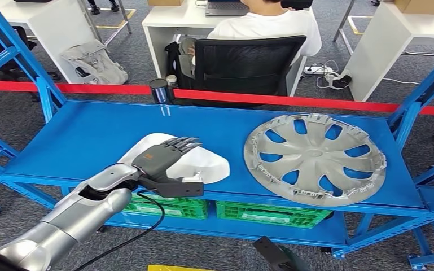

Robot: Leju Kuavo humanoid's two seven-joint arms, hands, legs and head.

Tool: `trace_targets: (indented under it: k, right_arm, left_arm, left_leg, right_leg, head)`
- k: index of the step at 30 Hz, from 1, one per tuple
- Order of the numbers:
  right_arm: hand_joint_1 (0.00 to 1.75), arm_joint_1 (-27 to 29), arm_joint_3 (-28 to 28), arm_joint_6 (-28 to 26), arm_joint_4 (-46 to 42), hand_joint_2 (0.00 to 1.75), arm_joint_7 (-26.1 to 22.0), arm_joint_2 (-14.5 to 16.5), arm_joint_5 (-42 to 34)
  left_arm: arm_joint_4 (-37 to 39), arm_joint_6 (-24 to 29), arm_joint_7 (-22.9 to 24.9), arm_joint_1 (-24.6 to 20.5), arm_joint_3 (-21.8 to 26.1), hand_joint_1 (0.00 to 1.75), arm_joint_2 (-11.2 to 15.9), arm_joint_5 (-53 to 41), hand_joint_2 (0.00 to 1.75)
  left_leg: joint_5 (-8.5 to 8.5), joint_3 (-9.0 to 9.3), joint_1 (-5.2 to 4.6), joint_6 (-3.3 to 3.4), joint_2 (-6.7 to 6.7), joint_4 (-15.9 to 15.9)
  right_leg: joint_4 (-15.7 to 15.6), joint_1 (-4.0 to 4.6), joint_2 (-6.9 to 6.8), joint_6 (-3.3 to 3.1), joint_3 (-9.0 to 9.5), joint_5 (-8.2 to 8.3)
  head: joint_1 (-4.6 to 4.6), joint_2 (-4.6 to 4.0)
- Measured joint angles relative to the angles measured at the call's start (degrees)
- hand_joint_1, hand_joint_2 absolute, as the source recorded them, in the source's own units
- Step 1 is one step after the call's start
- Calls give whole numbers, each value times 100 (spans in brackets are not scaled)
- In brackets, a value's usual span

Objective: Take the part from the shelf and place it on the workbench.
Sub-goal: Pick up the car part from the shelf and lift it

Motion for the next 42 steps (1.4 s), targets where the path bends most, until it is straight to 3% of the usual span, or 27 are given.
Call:
trace_targets:
  k: [31, 35, 37, 41, 42]
  right_arm:
    - [0, -5, 0, 27, 0, 0, 92, 0, 25]
    - [0, -5, 0, 39, 0, 0, 116, 0, 35]
    - [0, -5, 0, 35, 0, 0, 117, 0, 34]
    - [0, -4, 0, 33, 0, 0, 115, 0, 20]
    - [0, -4, 0, 40, 0, 0, 114, 0, 16]
  left_arm:
    - [-91, -4, 9, 480, -140, 0, -123, 180, 175]
    - [-92, 19, 44, 486, -140, 0, -121, 206, 0]
    - [-92, 37, 98, 487, -140, 0, -114, 204, 0]
    - [-74, 81, 215, 478, -135, 0, -59, 144, 175]
    - [-62, 94, 230, 472, -130, 0, -41, 122, 175]
  left_leg:
    - [-1, -3, 0, 2, 0, 0]
    - [-1, -3, 0, 2, 0, 0]
    - [-1, -3, 0, 2, 0, 0]
    - [-1, -2, 0, 2, 0, 0]
    - [-1, -2, 0, 2, 0, 0]
  right_leg:
    - [-1, 0, -1, 0, 0, 0]
    - [-1, 0, -1, 0, 0, 0]
    - [0, 0, -1, 0, 0, 0]
    - [0, 0, -1, 0, 0, 0]
    - [0, 0, -1, 0, 0, 0]
  head:
    - [0, -1]
    - [2, 0]
    - [1, 0]
    - [1, 0]
    - [0, 0]
